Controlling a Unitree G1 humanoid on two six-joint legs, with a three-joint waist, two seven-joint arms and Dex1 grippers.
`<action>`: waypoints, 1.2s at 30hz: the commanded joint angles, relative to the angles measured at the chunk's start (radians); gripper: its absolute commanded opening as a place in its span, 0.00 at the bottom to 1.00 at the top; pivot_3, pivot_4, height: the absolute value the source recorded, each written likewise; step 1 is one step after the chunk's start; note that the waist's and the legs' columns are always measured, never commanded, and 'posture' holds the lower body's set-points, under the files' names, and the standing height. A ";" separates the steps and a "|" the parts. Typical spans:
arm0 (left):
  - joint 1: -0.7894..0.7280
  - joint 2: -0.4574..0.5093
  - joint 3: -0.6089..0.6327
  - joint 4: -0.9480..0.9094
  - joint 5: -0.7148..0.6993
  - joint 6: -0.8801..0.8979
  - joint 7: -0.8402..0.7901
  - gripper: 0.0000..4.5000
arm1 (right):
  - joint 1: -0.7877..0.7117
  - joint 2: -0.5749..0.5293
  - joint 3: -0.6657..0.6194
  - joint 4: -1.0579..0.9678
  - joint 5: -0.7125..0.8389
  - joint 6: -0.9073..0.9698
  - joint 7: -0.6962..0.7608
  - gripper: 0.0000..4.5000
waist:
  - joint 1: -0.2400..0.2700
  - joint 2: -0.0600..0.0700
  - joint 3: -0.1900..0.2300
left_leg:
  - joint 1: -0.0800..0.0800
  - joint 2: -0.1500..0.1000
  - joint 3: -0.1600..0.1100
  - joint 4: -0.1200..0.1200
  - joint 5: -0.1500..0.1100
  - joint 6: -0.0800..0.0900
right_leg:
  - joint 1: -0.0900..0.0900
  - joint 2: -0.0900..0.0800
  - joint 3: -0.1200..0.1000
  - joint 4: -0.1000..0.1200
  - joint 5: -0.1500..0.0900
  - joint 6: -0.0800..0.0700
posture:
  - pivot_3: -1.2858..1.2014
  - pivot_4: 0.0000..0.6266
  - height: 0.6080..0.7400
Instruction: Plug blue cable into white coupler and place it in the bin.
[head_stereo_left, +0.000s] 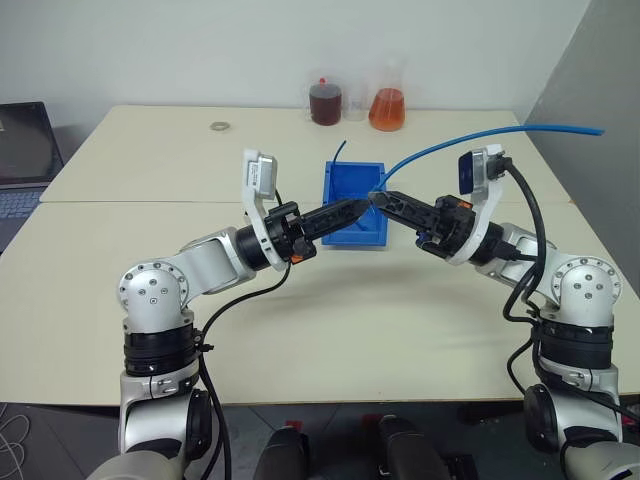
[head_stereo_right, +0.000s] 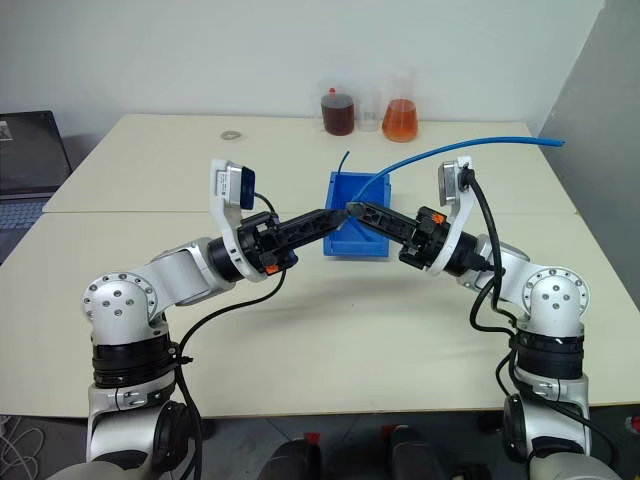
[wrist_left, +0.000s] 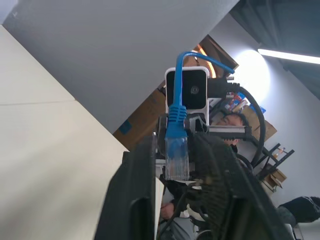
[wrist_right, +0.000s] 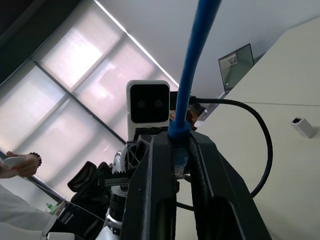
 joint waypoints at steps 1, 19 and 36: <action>0.030 0.047 0.031 -0.049 -0.058 -0.003 -0.020 0.50 | -0.033 -0.020 -0.014 0.001 -0.012 -0.027 0.018 0.02 | -0.001 0.000 0.000 | 0.000 0.000 0.000 0.000 0.000 0.000 | 0.000 0.000 0.000 0.000 0.000 0.000 | 0.52 0.24 1.00; 0.308 0.223 -0.232 0.055 1.035 -0.668 0.009 0.99 | -0.054 -0.045 -0.017 0.047 -0.112 -0.072 0.047 0.02 | 0.013 0.003 0.001 | -0.003 0.000 0.001 0.000 0.000 0.000 | -0.002 -0.001 0.001 -0.002 0.001 0.001 | 0.52 0.24 1.00; 0.037 -0.021 -0.139 0.676 1.249 -0.979 0.165 0.99 | -0.046 -0.041 -0.016 0.023 -0.160 -0.074 0.047 0.02 | 0.010 0.003 0.000 | -0.004 -0.001 0.002 0.001 0.000 0.000 | -0.002 -0.002 0.000 -0.003 0.002 0.003 | 0.52 0.24 1.00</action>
